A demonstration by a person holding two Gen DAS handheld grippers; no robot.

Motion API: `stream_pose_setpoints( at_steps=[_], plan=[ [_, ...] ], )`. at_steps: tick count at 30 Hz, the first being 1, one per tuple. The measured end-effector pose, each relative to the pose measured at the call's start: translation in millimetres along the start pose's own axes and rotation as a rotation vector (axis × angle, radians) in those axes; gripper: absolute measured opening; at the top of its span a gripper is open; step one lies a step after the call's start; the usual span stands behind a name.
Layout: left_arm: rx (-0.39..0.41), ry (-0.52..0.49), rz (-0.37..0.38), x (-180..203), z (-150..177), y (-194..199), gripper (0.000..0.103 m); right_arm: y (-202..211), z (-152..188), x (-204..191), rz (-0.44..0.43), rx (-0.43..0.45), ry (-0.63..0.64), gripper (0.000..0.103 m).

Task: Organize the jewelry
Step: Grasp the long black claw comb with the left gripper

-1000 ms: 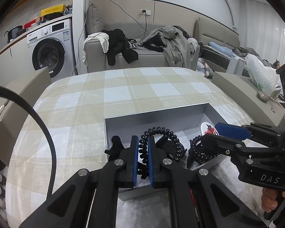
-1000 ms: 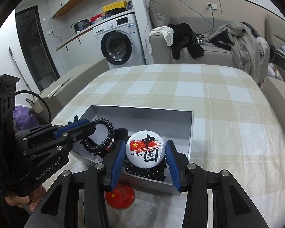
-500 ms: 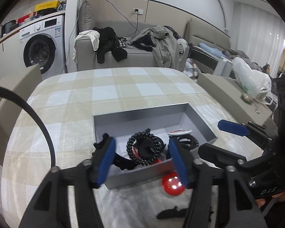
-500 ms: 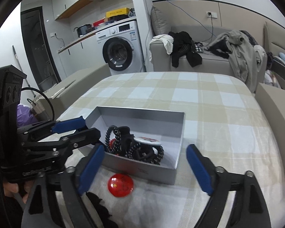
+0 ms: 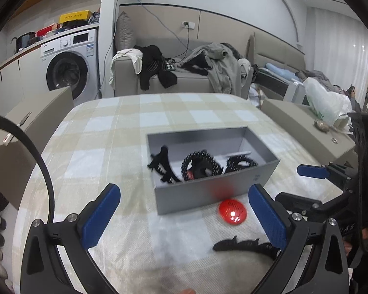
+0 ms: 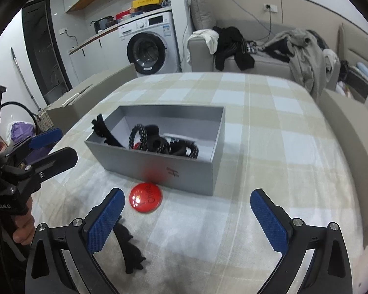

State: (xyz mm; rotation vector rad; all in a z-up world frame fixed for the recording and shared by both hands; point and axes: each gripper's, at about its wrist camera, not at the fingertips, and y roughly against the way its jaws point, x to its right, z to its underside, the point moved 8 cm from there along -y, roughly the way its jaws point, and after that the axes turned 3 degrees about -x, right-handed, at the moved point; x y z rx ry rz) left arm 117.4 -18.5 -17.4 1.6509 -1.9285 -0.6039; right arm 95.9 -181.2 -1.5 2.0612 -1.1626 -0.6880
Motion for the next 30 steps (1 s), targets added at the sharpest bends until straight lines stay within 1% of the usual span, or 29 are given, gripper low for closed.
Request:
stream_pose_setpoints(
  at_steps=[5,9,12,16,18,20,23,25,30],
  plan=[
    [-0.047,0.02,-0.012,-5.3,19.0,-6.8,0.102,-9.0,12.1,-1.5,-0.001,-0.05,-0.001,0.103],
    [-0.09,0.029,-0.005,-5.1,27.9,-12.1,0.102,-19.9,23.4,-4.6,0.029,-0.114,0.039,0.103],
    [-0.103,0.017,-0.011,-3.5,32.0,-14.5,0.102,-23.0,32.2,-5.8,0.034,-0.14,0.059,0.103],
    [-0.116,-0.004,-0.012,-1.3,37.0,-14.3,0.102,-18.2,45.0,-2.6,0.045,-0.145,0.08,0.103],
    [-0.128,-0.015,-0.004,0.1,40.2,-15.5,0.102,-13.0,49.9,4.6,0.072,-0.129,0.071,0.103],
    [-0.148,-0.035,0.026,6.8,44.0,-16.5,0.102,-9.9,54.4,12.5,0.087,-0.128,0.046,0.103],
    [-0.171,-0.088,0.082,22.5,50.9,-15.9,0.102,-5.6,57.0,20.7,0.073,-0.12,-0.001,0.103],
    [-0.19,-0.131,0.109,34.0,56.4,-16.1,0.102,-2.4,56.8,21.9,0.068,-0.113,-0.01,0.103],
    [-0.241,-0.207,0.148,52.3,67.6,-16.2,0.102,6.8,55.8,22.5,0.086,-0.087,-0.012,0.103]
  ],
)
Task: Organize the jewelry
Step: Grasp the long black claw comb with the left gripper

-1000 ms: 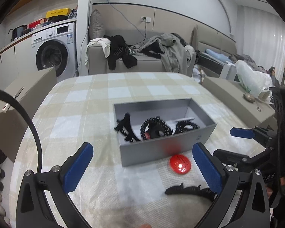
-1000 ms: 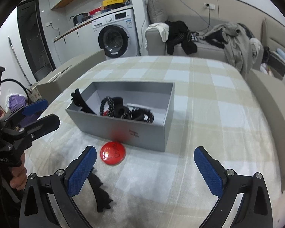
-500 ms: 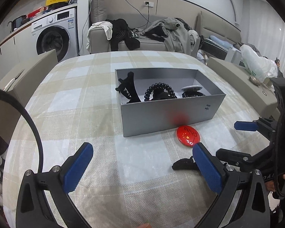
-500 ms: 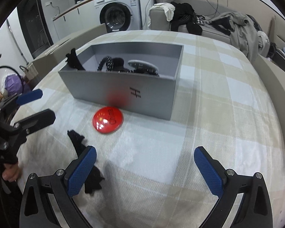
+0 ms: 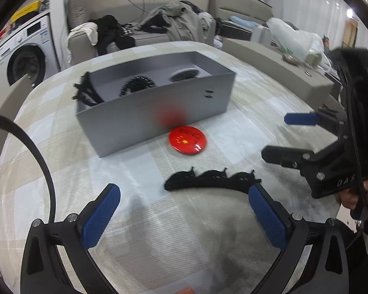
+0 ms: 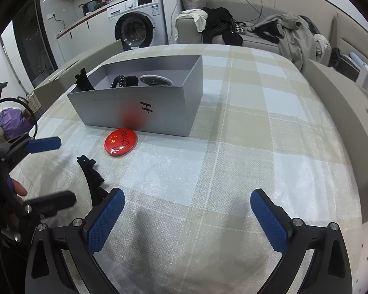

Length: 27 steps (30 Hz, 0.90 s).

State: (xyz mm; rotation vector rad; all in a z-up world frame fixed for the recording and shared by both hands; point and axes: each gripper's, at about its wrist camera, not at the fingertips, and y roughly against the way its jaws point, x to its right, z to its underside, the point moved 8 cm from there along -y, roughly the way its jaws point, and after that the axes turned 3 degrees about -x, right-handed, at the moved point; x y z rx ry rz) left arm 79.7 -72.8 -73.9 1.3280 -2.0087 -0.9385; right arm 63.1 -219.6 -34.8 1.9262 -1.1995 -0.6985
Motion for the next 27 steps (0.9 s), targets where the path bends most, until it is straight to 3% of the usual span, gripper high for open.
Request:
stream_pose_setpoints(
  at_steps=[4,8,17,23,27],
  plan=[
    [-0.037,-0.045,0.058,14.5,4.6,-2.8,0.102,4.7,-0.7,6.0,0.01,0.015,-0.022,0.103],
    [-0.047,-0.091,0.067,22.9,5.5,-3.7,0.102,8.4,-0.1,10.9,0.016,0.02,-0.044,0.103],
    [-0.089,-0.121,-0.012,18.5,1.7,-18.8,0.102,7.6,-2.9,10.0,0.02,0.023,-0.04,0.103],
    [-0.097,-0.078,-0.01,11.9,1.6,-20.7,0.101,2.8,-2.2,10.1,0.019,0.01,-0.042,0.103],
    [-0.077,-0.072,-0.011,9.7,-1.6,-17.1,0.092,0.6,-2.9,9.2,0.013,0.004,-0.046,0.103]
  ],
)
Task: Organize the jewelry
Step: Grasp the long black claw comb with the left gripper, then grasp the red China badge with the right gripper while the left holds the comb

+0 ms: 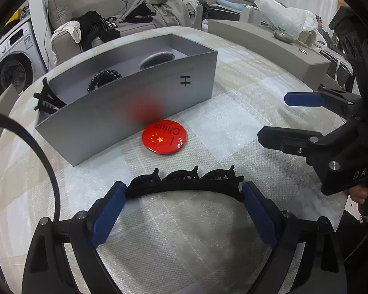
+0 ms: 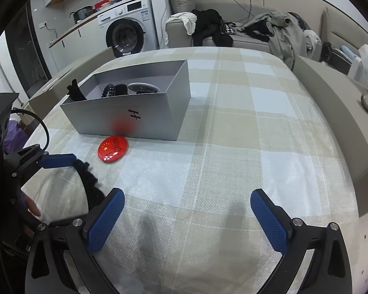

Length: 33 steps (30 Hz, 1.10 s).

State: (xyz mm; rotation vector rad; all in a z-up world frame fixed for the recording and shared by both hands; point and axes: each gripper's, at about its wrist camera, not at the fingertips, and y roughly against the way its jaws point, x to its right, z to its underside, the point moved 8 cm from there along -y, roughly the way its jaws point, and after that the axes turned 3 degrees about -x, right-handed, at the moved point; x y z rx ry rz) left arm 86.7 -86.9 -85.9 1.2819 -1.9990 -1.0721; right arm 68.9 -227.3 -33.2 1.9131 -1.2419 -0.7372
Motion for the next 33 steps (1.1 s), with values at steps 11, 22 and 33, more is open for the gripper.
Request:
stream_pose_setpoints(
  at_steps=[11,22,33],
  plan=[
    [0.115,0.12,-0.045,-35.0,-1.9,24.6,0.092,-13.7,-12.6,-27.0,-0.038,-0.008,0.058,0.103],
    [0.171,0.239,-0.132,-65.2,-2.5,33.2,0.091,-41.8,-31.4,-64.5,-0.078,-0.056,0.146,0.079],
    [0.173,0.271,-0.153,-75.1,-0.6,33.1,0.091,-51.7,-36.3,-86.0,-0.086,-0.058,0.253,0.069]
  ],
)
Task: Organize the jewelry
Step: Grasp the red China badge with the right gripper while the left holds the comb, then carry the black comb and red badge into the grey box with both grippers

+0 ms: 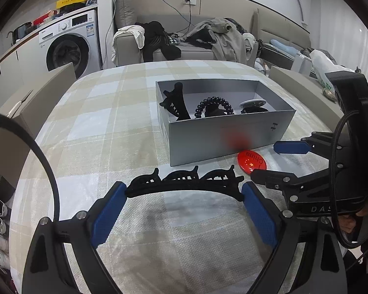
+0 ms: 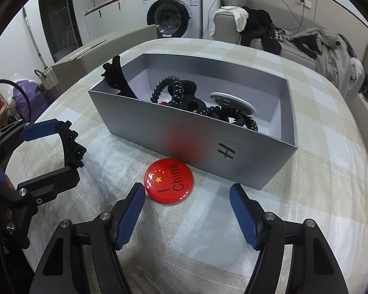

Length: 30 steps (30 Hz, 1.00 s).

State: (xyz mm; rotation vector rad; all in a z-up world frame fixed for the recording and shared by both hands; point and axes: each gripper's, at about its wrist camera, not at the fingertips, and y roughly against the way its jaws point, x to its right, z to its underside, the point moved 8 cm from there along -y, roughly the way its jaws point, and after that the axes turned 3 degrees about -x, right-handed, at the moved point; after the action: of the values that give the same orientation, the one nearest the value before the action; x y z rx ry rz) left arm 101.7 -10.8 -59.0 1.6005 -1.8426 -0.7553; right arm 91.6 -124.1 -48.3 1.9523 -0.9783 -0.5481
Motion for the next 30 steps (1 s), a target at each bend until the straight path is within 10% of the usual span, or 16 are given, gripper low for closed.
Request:
stream_pose_setpoints(
  at_steps=[14,30],
  plan=[
    [-0.004,0.054,-0.013,-14.4,2.0,-1.2,0.092,-2.2,-4.3,-12.7,-0.014,0.018,0.073,0.042],
    [0.035,0.062,-0.008,-12.9,-9.5,5.7,0.092,21.7,-8.7,-14.1,-0.054,0.081,0.06,0.041]
  ],
)
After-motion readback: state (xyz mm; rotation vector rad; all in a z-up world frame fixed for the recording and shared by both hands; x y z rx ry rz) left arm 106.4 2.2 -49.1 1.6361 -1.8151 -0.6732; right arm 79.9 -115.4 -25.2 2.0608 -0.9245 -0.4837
